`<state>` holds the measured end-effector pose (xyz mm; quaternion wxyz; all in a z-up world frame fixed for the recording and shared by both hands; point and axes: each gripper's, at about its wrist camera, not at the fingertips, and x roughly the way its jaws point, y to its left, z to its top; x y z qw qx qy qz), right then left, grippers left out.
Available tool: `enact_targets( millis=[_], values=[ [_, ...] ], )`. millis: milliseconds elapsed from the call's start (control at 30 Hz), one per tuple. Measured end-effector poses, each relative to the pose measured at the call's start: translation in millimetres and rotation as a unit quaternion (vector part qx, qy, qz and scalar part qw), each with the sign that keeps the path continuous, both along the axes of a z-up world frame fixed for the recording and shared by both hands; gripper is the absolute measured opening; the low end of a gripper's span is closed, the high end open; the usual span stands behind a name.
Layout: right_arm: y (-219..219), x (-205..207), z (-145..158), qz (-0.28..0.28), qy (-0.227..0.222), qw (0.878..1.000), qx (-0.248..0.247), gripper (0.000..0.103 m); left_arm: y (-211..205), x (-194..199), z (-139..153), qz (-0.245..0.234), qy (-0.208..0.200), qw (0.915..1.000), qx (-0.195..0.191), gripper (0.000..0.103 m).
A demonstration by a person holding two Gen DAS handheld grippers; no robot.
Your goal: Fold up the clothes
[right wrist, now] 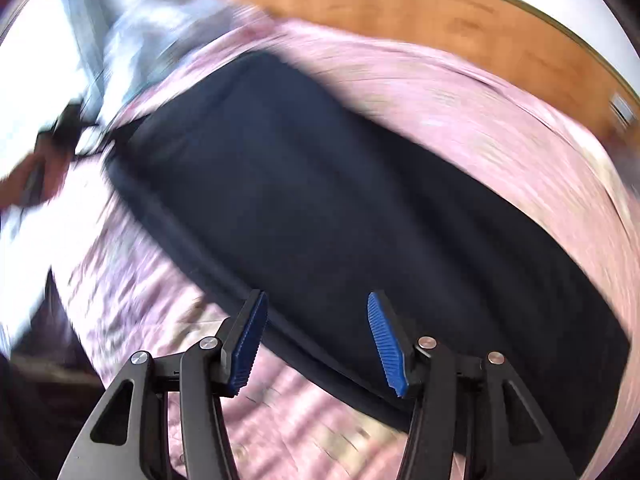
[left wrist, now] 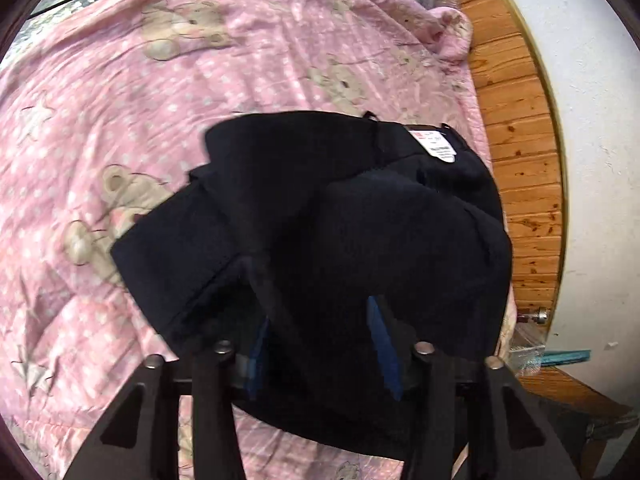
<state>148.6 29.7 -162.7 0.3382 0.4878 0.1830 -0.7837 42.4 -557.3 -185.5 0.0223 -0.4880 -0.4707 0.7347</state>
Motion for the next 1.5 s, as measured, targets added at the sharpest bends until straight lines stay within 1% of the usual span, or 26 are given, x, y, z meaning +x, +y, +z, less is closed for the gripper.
enact_targets(
  millis=[33,100,133,167,200,267,333,367,433,500,567,600,633,733,767,900,1033,1067,1100,1133,1200,1233,1267,1333,1433,1500],
  values=[
    [-18,3,-9,0.039,0.004,0.999,0.018,0.053,6,1,13,-0.015,0.053,0.9979,0.033,0.004],
    [-39,7,-27,0.093,0.006,0.994,0.056,0.042,17,14,47,-0.05,0.179,0.9785,0.089,0.002],
    [-45,8,-36,0.116,0.001,0.991,0.073,0.022,16,24,52,-0.062,0.217,0.9676,0.112,0.001],
    [-47,10,-43,0.134,0.011,0.986,0.098,0.003,10,32,42,-0.059,0.223,0.9638,0.135,0.001],
    [-47,9,-48,0.14,0.026,0.982,0.122,0.003,-1,40,23,-0.039,0.206,0.966,0.151,0.001],
    [-39,5,-42,0.129,0.05,0.982,0.132,0.0,-18,55,-14,-0.001,0.171,0.9695,0.176,0.001],
    [-31,9,-26,0.122,0.085,0.979,0.141,0.0,-26,64,-35,0.024,0.149,0.9698,0.192,0.001],
    [-27,16,-19,0.125,0.103,0.975,0.149,0.0,-24,65,-38,0.018,0.145,0.97,0.194,0.002],
    [-23,33,-16,0.139,0.117,0.97,0.162,0.0,-12,64,-42,-0.015,0.12,0.9769,0.177,0.005],
    [-23,53,-25,0.164,0.125,0.961,0.187,0.0,-1,64,-49,-0.041,0.08,0.9843,0.152,0.012],
    [-25,64,-34,0.174,0.13,0.956,0.199,0.0,5,68,-55,-0.042,0.041,0.9913,0.118,0.025],
    [-27,67,-37,0.178,0.14,0.952,0.207,0.0,6,70,-57,-0.035,0.032,0.9925,0.113,0.025],
    [-28,69,-40,0.185,0.152,0.947,0.215,0.0,5,72,-57,-0.024,0.03,0.9929,0.112,0.027],
    [-29,67,-43,0.189,0.172,0.94,0.227,0.0,3,73,-37,0.003,0.037,0.9952,0.091,0.046],
    [-29,66,-43,0.191,0.181,0.937,0.231,0.0,1,71,-30,0.01,0.046,0.9949,0.089,0.048],
    [-23,64,-42,0.189,0.196,0.931,0.242,0.0,-16,60,-11,0.051,0.042,0.9958,0.064,0.05],
    [-21,59,-46,0.182,0.19,0.934,0.24,0.0,-31,49,-14,0.121,0.012,0.9915,0.047,0.049],
    [-19,57,-45,0.172,0.188,0.938,0.234,0.0,-29,41,-16,0.118,0.012,0.9923,0.037,0.044],
    [-15,57,-42,0.16,0.187,0.942,0.229,0.0,-24,34,-15,0.098,0.019,0.9948,0.018,0.03],
    [-10,58,-37,0.147,0.189,0.944,0.227,0.0,-19,30,-13,0.077,0.031,0.9964,0.018,0.0],
    [3,57,-30,0.11,0.179,0.953,0.22,0.001,-17,47,1,0.054,0.104,0.99,0.079,0.0],
    [12,55,-29,0.082,0.162,0.96,0.211,0.002,-20,63,1,0.041,0.125,0.9879,0.083,0.0],
    [22,54,-32,0.054,0.141,0.967,0.203,0.002,-26,78,-16,0.045,0.104,0.9894,0.091,0.0],
    [41,52,-39,0.012,0.094,0.977,0.189,0.008,-44,100,-57,0.089,0.04,0.9898,0.104,0.0],
    [76,43,-33,-0.078,0.012,0.989,0.127,0.015,-48,93,-55,0.108,0.068,0.9863,0.105,0.001],
    [111,33,-26,-0.167,-0.047,0.983,0.062,0.021,-44,80,-43,0.087,0.089,0.9865,0.107,0.001]
  ],
)
